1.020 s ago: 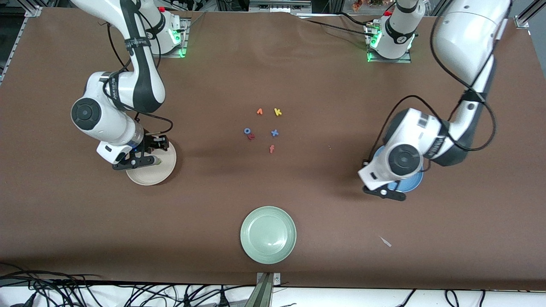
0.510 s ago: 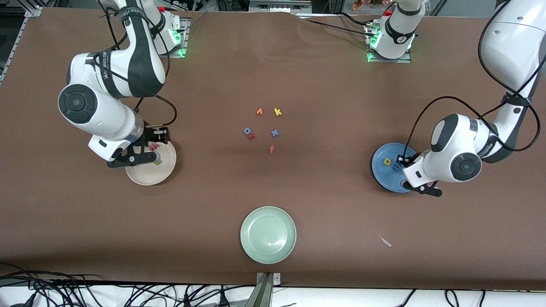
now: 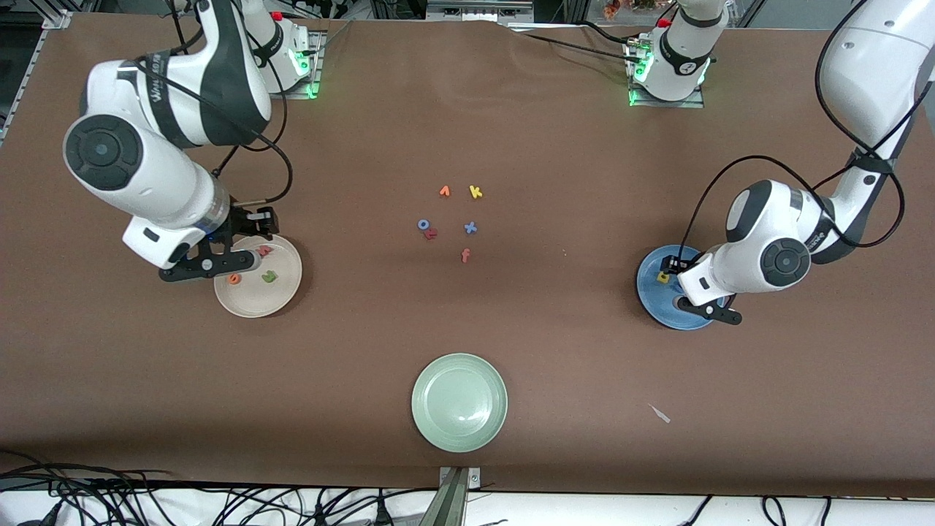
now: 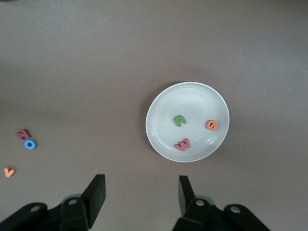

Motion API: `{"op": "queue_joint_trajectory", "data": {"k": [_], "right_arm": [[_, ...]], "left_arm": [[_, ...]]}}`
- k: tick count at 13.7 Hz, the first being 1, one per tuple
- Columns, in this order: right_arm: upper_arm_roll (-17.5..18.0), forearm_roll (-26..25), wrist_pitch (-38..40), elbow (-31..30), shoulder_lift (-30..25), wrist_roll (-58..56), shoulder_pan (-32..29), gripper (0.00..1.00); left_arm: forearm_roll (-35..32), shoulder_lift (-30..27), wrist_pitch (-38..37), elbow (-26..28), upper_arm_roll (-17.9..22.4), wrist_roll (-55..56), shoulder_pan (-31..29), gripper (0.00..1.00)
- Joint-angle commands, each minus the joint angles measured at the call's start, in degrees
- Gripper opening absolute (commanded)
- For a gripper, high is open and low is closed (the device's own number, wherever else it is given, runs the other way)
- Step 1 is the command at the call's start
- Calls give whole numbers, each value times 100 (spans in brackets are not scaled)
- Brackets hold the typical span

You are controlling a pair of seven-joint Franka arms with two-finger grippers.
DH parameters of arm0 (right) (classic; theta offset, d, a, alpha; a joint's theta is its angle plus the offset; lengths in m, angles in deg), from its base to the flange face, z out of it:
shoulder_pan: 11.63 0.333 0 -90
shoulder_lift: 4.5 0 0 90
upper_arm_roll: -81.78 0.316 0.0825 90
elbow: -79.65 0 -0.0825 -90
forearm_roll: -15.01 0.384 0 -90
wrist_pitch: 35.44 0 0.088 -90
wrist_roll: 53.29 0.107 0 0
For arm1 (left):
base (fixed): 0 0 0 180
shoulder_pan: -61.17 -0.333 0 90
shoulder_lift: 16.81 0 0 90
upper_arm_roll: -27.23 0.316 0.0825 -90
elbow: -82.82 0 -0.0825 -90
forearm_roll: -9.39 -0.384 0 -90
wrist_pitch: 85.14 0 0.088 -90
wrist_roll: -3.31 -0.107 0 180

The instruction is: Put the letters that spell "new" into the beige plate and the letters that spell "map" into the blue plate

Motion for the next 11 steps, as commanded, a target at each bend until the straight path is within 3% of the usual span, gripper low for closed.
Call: {"op": "queue_joint_trajectory", "data": {"k": [1,6,8,11], "right_arm": [[1664,-564,222,11,-537,52,-1560,71],[3688,-627,451,-51,-1047,25,-3681,77],[3902,-627,477,-365,-1354,60,-3920,79],[3912,-619,468,-623,-1672,60,-3991,82]], "left_arm": [[-145,-235,-1199,-939,-336,92,127,100],[-66,-261,-2158,-1977,-424,109,409,100],[-48,-637,-2283,-2129,-216,109,890,100],[871,-1208,-2292,-2191,1091,101,1584,100]]}}
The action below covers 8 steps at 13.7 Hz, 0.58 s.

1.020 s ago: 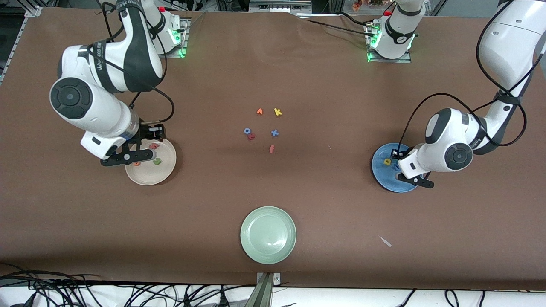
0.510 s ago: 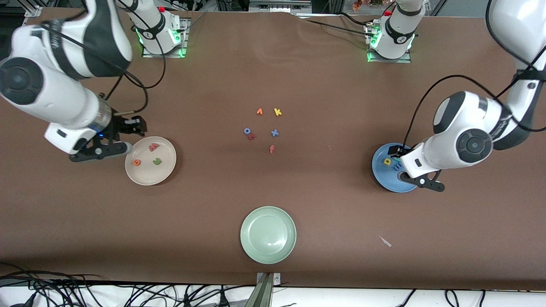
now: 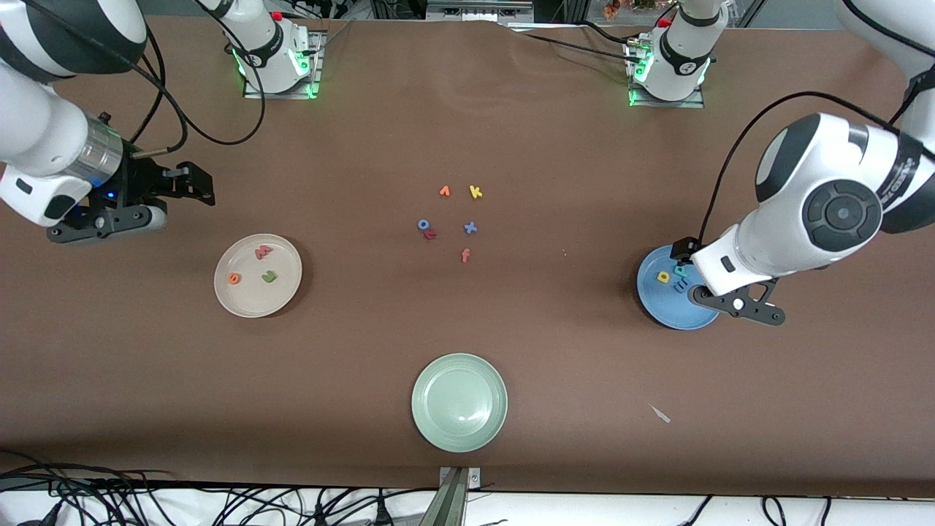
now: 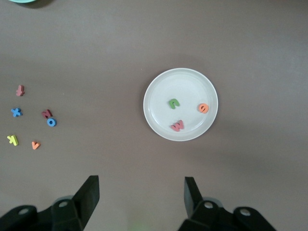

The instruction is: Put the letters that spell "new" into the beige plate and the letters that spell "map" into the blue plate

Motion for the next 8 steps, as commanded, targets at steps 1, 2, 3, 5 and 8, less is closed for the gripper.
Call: {"op": "queue_joint_trajectory", "data": {"k": [1,2,3,5,8], "right_arm": [[156,-89,-25,-327,-359,4,-238,82],[208,-89,-25,-318,-324,-32,-387,82],[270,-115,-42,-318,-315,-58,-449,84],[279,-238,-42,-327,-315,-59,-441,86],[271,-335,-69,-318,-306,-67,-397,87]], "left_arm": [[739,-680,-103,-2,1382,-23,832,100],[915,-838,-94,6,1970,-31,1184,100],[1256,-988,-94,41,2333,-40,1370,100],[2091,-1287,-77,146,2783,-84,1520,100],[1727,-2024,685,1118,2987,-75,1758,100]]}}
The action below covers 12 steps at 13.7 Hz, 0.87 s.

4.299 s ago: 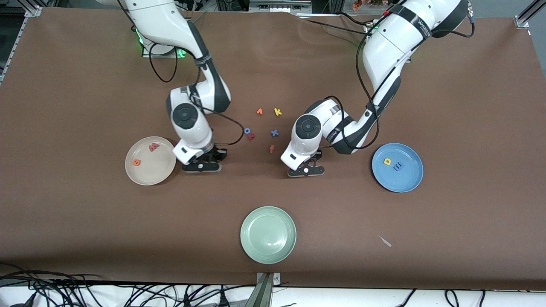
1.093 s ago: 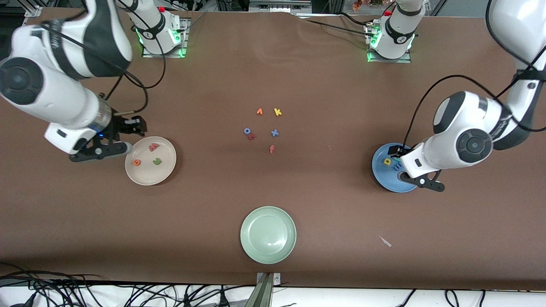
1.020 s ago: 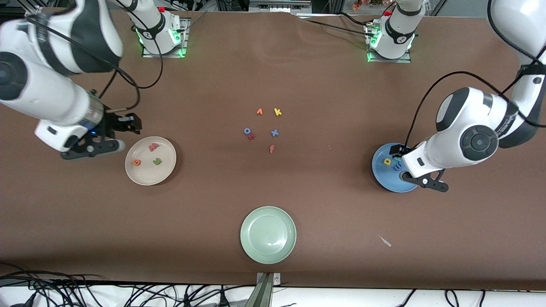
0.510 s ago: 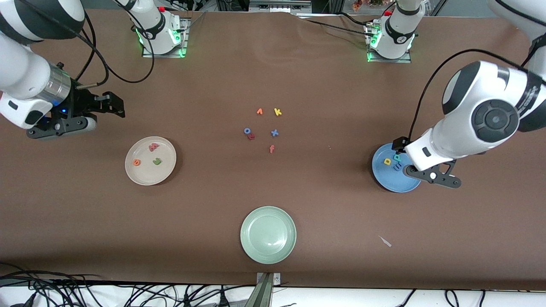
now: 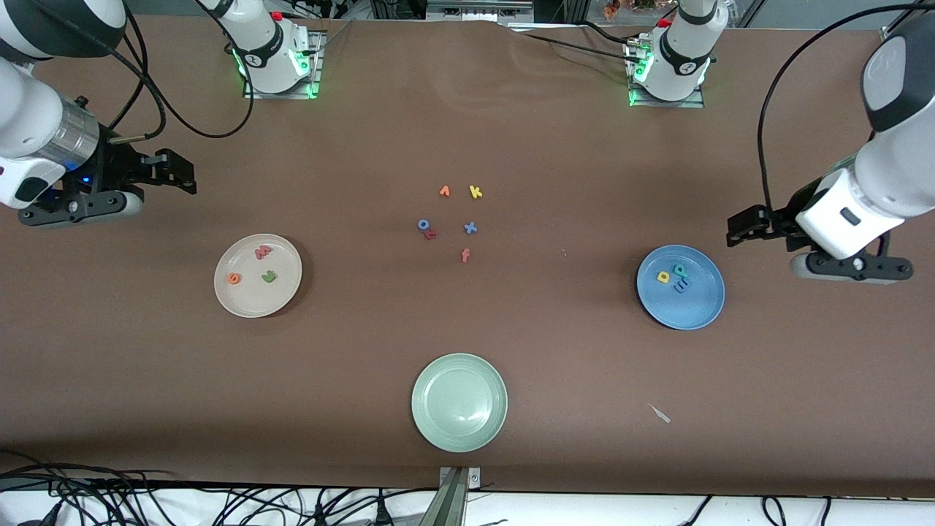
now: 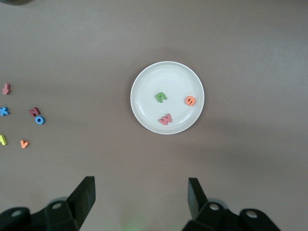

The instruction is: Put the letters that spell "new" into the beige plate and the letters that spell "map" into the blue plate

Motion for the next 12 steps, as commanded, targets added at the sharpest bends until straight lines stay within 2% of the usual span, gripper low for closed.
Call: {"op": "queue_joint_trajectory", "data": {"k": [1,5,12], "right_arm": [[99,-173,-60,-101,-104,-33,-59,87],[91,-156,-77,-30,-95,-33,-59,99],[82,-77,-121,171,-77,72,-76,100]], "left_arm": [[-214,-848,667,1165,158,-53,187,100],[-241,-920,642,1220,158,-36,170,100],[-232,-859,317,1132,167,-71,99,100]]}}
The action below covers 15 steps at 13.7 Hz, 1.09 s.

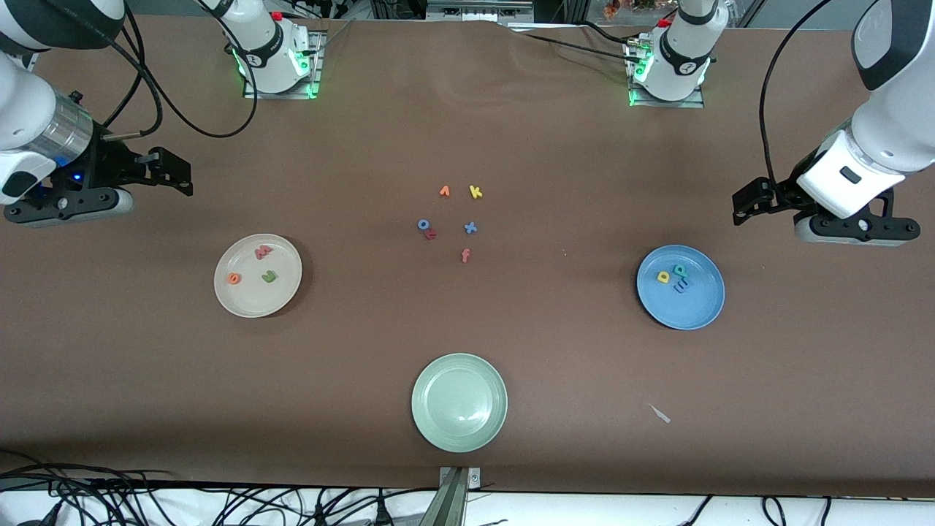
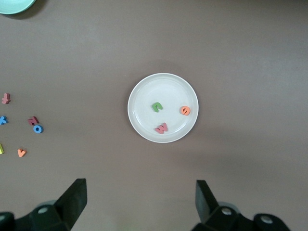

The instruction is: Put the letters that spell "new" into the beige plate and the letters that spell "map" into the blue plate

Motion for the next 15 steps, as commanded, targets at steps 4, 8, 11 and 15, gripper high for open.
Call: {"op": "queue_joint_trajectory", "data": {"k": [4,8,11,15], "right_arm": [[56,2,9,220,-18,-10,-71,100],[56,-60,9,291,-18,-72,-79,100],[47,-78,9,291,-9,-63,-88,100],[47,-86,-26,291,0,-63,-80,100]], "left_arm": [[-130,-66,-64,25,29,-71,-8,100],[-130,-57,-64,7,29,-71,-8,100],[-121,-57,-64,-28,29,-71,-8,100],[-130,-48,-64,-37,29,-80,1,100]]}}
